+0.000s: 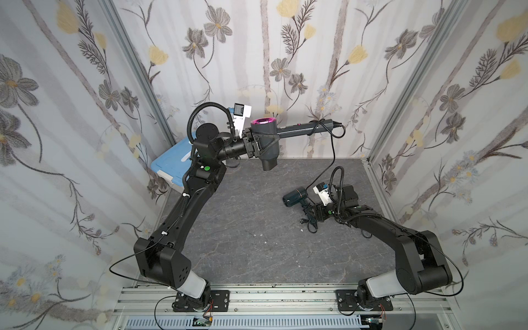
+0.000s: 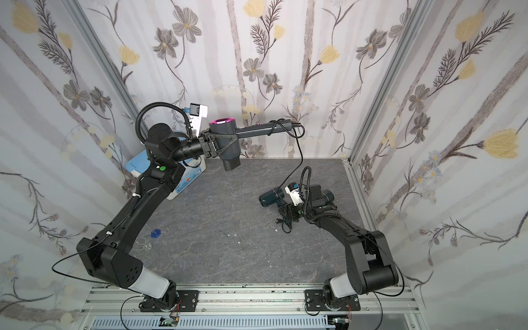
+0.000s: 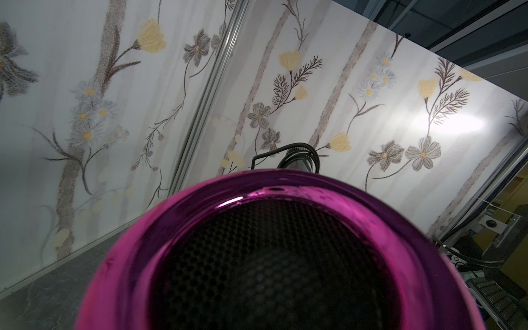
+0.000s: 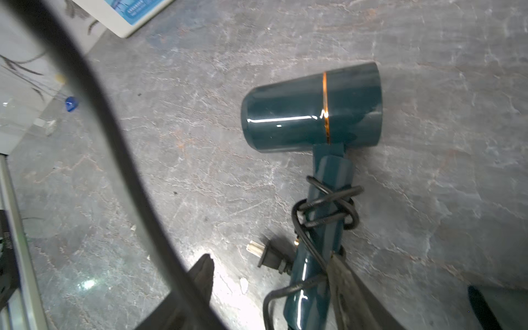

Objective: Wrap the cord around the hair dryer
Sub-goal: Wrap the power cord around the hair dryer.

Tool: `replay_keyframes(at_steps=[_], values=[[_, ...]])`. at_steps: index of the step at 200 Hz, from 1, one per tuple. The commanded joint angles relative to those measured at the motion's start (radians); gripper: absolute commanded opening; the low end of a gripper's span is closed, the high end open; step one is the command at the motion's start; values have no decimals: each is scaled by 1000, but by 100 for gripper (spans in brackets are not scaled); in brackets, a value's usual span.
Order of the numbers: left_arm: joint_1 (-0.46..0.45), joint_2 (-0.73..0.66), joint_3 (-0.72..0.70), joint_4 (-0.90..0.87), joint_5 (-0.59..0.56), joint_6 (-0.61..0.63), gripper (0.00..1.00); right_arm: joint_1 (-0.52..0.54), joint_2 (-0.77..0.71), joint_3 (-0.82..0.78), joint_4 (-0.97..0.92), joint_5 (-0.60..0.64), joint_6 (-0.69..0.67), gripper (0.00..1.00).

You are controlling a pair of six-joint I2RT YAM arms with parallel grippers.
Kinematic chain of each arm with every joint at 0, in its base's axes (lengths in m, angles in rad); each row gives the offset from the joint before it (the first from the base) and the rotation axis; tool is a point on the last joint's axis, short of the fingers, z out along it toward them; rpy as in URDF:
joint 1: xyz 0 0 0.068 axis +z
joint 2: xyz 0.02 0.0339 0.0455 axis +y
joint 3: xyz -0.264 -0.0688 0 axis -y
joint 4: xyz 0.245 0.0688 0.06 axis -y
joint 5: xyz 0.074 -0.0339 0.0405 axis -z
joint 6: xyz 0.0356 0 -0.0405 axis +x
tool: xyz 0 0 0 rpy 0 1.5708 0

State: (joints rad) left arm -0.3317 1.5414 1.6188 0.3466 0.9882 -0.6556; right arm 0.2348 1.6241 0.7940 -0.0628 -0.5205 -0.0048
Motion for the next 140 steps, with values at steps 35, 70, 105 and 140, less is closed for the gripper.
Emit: replay_keyframes(at_steps=[35,70,105,140], values=[[10,-8,3,69,-13,-10,0,-19,-114,-100,21,102,44,57],[11,-12,-7,74,-14,-16,0,-35,-82,-82,-12,94,39,50],[13,-9,-5,72,-15,-15,0,-35,-75,-71,-38,123,39,46],[13,-3,-4,78,-27,-21,0,-35,-94,-81,-37,143,42,31]])
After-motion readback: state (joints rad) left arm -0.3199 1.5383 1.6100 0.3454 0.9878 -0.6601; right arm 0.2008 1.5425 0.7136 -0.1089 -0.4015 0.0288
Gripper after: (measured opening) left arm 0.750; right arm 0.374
